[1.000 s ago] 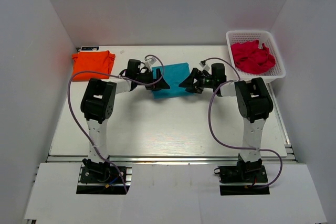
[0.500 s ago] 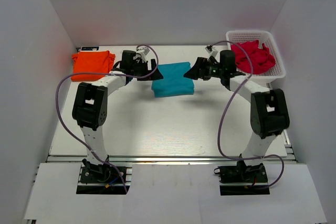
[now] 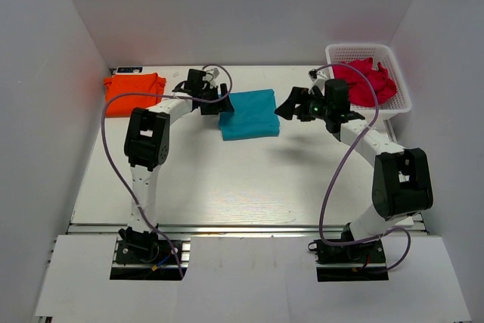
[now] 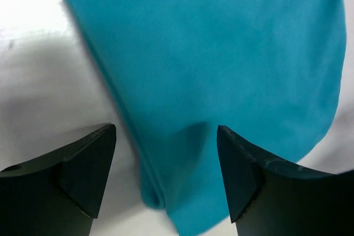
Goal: Fold and stack the t-shirts
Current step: Smooth out wrinkles on the folded tshirt, then put the neatly folded tshirt into the corner of the board with the left arm
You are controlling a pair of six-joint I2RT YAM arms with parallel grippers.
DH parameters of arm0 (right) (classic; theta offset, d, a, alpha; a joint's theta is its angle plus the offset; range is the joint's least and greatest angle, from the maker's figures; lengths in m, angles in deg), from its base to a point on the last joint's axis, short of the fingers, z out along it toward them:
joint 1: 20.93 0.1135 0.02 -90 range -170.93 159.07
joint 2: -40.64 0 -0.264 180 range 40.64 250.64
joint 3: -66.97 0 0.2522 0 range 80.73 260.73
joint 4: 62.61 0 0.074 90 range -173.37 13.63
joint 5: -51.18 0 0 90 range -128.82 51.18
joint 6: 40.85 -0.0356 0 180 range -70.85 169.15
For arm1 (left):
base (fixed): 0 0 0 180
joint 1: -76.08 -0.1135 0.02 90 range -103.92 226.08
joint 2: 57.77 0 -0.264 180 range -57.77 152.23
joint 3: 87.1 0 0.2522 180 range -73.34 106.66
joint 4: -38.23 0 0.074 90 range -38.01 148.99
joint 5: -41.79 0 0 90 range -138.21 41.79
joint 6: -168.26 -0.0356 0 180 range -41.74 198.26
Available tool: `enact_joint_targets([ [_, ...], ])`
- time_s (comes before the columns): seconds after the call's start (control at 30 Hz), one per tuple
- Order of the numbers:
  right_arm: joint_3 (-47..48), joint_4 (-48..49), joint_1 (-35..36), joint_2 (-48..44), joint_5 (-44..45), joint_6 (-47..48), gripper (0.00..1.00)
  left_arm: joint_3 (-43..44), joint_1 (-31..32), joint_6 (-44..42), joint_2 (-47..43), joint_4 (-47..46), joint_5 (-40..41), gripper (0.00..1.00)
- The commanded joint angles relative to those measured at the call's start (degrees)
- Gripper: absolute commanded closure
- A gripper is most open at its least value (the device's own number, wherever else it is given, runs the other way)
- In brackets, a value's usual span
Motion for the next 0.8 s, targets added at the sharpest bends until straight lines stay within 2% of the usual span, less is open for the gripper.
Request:
enact_joint_targets([
  [0.0, -0.4, -0.4, -0.36, -0.76, 1.69, 1.13, 0.1, 3.66, 1.26, -2.69, 1.79, 5.01, 1.67, 0.19],
  [0.27, 0.04, -0.06, -0.53, 0.65, 0.37, 1.05, 0.1, 8.66, 5.48, -7.62, 6.09, 12.12, 12.3, 0.33],
  [0.4, -0.4, 0.12, -0.62, 0.13, 1.16, 1.48, 0.1, 16.55, 8.11, -8.24, 11.97, 18.45, 22.05, 0.41],
  [0.53, -0.66, 0.03, -0.54, -0.06, 2.04, 1.92, 0.1, 20.8, 9.52, -8.76, 15.15, 22.6, 25.49, 0.48],
  [0.63, -0.84, -0.06, -0.71, -0.49, 3.44, 2.1, 0.1, 18.44, 10.05, -9.29, 15.15, 22.43, 27.25, 0.63],
  [0.67, -0.92, 0.03, -0.62, -0.41, 3.71, 2.1, 0.1, 18.43, 10.05, -9.29, 15.15, 21.81, 27.25, 0.81],
  [0.7, -0.92, 0.03, -0.71, -0.58, 3.89, 2.27, 0.1, 17.64, 10.05, -9.29, 14.54, 21.81, 27.77, 0.94],
  [0.73, -1.01, 0.03, -0.71, -0.58, 4.15, 2.1, 0.1, 17.64, 10.05, -9.29, 14.54, 21.81, 29.09, 1.0],
  [0.77, -1.01, 0.21, -0.62, -0.58, 4.33, 2.19, 0.1, 17.64, 10.57, -10.16, 13.23, 20.59, 29.1, 1.0],
])
